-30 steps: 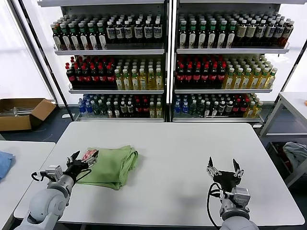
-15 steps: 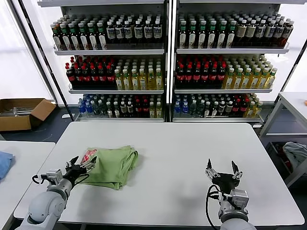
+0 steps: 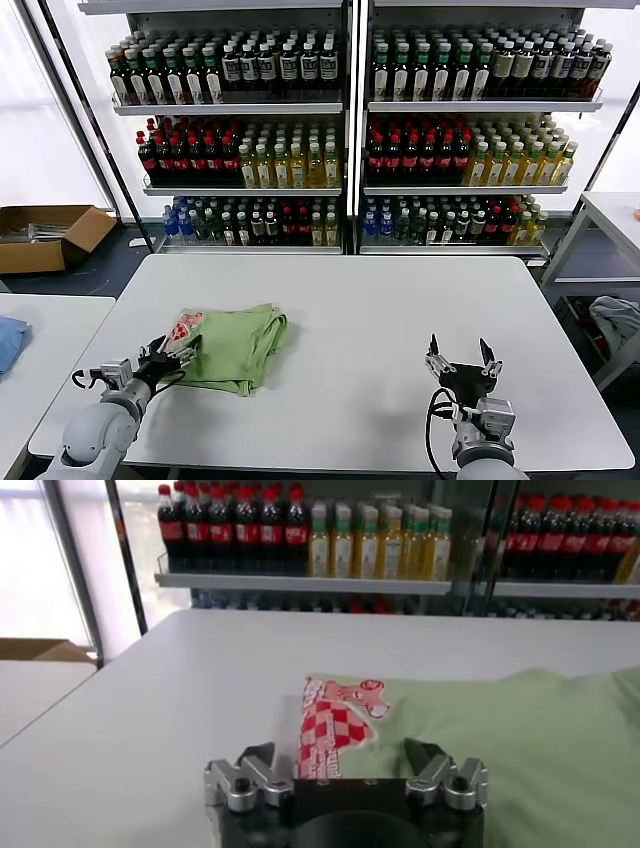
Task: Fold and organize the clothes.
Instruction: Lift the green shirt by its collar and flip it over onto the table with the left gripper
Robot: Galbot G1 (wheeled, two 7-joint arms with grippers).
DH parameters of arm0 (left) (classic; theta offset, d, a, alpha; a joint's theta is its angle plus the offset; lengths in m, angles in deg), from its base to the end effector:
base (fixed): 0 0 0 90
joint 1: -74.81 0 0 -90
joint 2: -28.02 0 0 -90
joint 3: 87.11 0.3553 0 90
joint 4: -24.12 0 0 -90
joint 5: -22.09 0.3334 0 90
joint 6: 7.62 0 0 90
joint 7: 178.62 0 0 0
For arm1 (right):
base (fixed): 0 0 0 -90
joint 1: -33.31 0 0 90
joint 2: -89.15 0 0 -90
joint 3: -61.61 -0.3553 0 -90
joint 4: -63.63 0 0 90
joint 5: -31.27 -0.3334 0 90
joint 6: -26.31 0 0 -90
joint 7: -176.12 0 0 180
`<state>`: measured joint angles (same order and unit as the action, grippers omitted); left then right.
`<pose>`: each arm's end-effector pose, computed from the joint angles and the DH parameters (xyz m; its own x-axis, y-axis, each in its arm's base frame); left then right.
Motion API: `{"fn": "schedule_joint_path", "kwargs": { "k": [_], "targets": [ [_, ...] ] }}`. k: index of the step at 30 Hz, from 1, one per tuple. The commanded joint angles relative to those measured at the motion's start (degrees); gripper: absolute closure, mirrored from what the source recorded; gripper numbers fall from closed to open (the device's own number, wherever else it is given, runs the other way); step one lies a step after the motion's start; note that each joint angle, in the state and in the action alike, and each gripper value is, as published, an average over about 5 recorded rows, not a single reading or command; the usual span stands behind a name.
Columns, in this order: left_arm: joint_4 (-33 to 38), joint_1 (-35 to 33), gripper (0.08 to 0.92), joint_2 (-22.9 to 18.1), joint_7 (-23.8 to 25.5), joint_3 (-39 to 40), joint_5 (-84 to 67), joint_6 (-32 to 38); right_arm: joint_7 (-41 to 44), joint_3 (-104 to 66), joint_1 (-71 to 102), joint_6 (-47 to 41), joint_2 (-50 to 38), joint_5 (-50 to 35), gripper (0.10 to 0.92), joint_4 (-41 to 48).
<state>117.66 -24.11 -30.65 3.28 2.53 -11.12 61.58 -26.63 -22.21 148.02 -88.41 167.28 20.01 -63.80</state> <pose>0.2846 0.1758 -0.3330 -0.8930 0.0700 0.4446 0.0529 0.9973 -0.0506 0.1742 -0.0035 -0.2511 -0.9577 0.1660 0.2349 0.1604 0.9861 -0.0427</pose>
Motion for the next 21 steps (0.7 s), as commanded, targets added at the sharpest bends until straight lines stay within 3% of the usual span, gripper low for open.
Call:
{"fn": "schedule_joint_path", "kwargs": {
  "k": [1, 21],
  "targets": [
    [-1.9, 0.2, 0.268, 0.0, 0.8, 0.1, -0.3, 0.4, 0.0, 0.1, 0.0, 0.1, 0.0, 0.0, 0.203, -0.2],
    [-3.0, 0.1, 0.843, 1.7, 1.6, -3.0, -2.6, 2.7, -0.2, -0.1, -1.5, -0.3, -0.6, -0.1, 0.203, -0.2]
  ]
}}
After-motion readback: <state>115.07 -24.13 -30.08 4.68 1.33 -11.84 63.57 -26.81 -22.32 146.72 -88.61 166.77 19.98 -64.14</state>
